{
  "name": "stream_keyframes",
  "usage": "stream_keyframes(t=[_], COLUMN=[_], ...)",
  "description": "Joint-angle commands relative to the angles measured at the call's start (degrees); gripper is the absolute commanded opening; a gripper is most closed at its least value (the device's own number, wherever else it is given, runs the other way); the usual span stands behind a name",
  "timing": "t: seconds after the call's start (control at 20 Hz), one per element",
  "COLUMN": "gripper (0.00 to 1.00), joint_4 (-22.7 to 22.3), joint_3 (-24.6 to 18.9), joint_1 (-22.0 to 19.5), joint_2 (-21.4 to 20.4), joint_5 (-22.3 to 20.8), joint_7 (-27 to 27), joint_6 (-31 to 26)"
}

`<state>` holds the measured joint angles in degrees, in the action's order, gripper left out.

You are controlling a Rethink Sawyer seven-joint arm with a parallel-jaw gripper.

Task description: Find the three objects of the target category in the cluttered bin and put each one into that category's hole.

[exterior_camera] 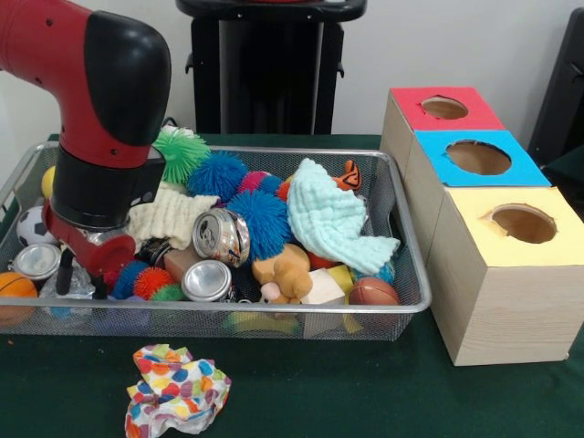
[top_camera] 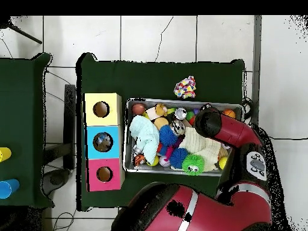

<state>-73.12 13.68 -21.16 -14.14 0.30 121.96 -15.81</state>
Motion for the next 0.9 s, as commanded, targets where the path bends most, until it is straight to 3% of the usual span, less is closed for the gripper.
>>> stream_keyframes(t=[0.05, 0.1, 0.2, 0.35, 0.6, 0.9], gripper=[1.00, 1.00, 1.00, 1.00, 1.00, 1.00], joint_4=[0.3, 2.2, 5.4, 10.9, 17.1, 19.6], joint_3=[-7.9, -8.9, -8.9, -5.2, -0.6, 5.4], joint_1=[-4.2, -4.9, -4.8, -2.4, 0.5, 4.0], joint_2=[7.0, 7.8, 9.5, 12.8, 17.6, 18.0], joint_5=[-1.2, -1.4, -2.2, -3.7, -6.2, -10.3], joint_7=[-2.7, -5.9, -8.6, -8.0, -2.4, 1.7], joint_6=[-11.5, -18.3, -25.4, -35.7, -36.4, -35.3])
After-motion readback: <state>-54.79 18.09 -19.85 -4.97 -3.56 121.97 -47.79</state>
